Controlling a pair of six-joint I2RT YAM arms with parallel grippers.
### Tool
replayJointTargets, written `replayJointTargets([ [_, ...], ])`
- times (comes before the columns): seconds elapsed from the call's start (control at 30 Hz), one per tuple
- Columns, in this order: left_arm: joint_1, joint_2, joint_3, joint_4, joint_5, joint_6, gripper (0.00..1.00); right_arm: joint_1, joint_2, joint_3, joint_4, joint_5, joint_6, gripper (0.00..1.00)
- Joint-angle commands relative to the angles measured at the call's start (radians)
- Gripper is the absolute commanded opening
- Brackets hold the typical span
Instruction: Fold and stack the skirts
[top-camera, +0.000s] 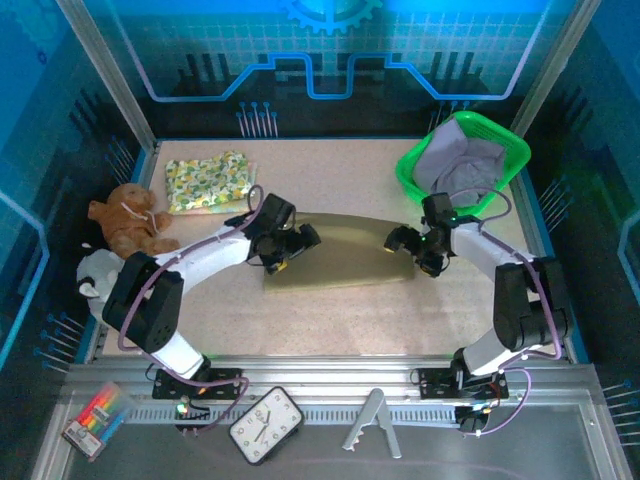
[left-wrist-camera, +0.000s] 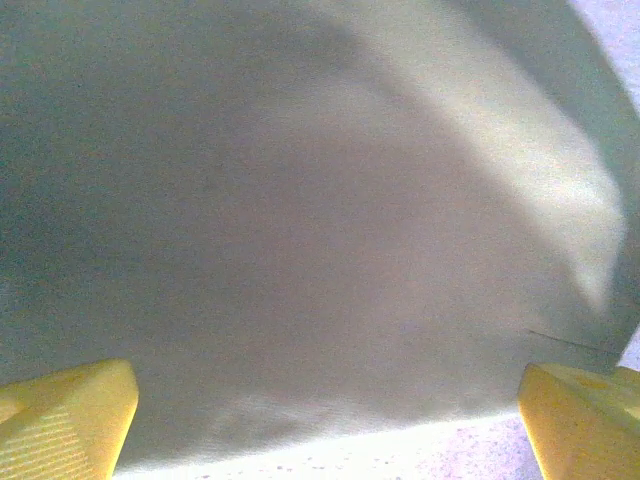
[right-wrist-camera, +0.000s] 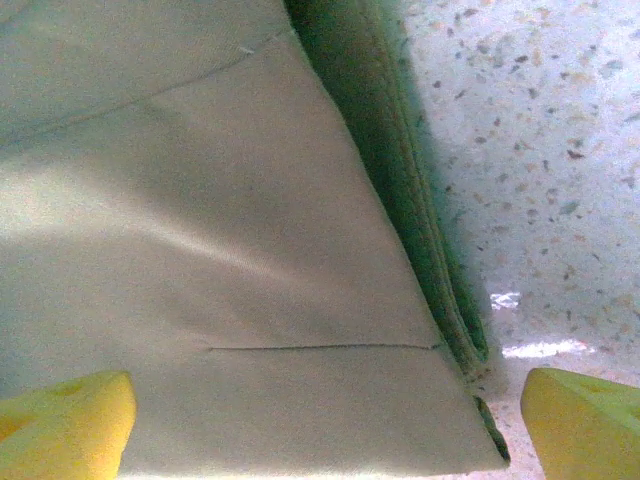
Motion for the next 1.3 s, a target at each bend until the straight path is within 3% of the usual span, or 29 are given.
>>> replayJointTargets([
  [0.0,-0.049,0.056,0.117,-0.16,-0.122,0.136,0.99,-0.03,-0.073,-0.075,0.01,-0.068,0.076,1.0],
  [0.13,-0.088,0.159,0.249,-0.19,-0.129,0.189,0.93,-0.051,-0.17,-0.154,0.057,-0.065,0.141,1.0],
  [0.3,-0.103,0.3,0.366,-0.14,-0.101,0.188,0.6,-0.06,-0.214,-0.246,0.157,-0.131,0.224,0.97],
  [0.37,-0.103,0.369,0.435,-0.147,-0.097,0.202,0.52,-0.06,-0.218,-0.29,0.24,-0.16,0.273,0.95],
  [0.5,-0.102,0.492,0.586,-0.157,-0.09,0.231,0.22,-0.054,-0.201,-0.33,0.339,-0.198,0.323,0.89],
  [0.63,-0.097,0.59,0.666,-0.125,-0.107,0.238,0.22,-0.048,-0.181,-0.335,0.369,-0.203,0.327,0.87],
  [0.9,-0.065,0.805,0.862,-0.219,-0.052,0.235,0.21,-0.033,-0.124,-0.35,0.439,-0.22,0.354,0.85],
  [1.0,-0.063,0.761,0.862,-0.225,-0.019,0.248,0.28,-0.029,-0.113,-0.351,0.451,-0.222,0.356,0.84],
  [1.07,-0.061,0.697,0.85,-0.223,0.01,0.256,0.43,-0.03,-0.105,-0.353,0.462,-0.221,0.363,0.84],
  [1.13,-0.06,0.621,0.822,-0.209,0.027,0.263,0.52,-0.029,-0.102,-0.358,0.482,-0.222,0.376,0.83],
  [1.27,-0.061,0.465,0.699,-0.165,0.034,0.25,0.56,-0.029,-0.107,-0.375,0.549,-0.208,0.411,0.81],
])
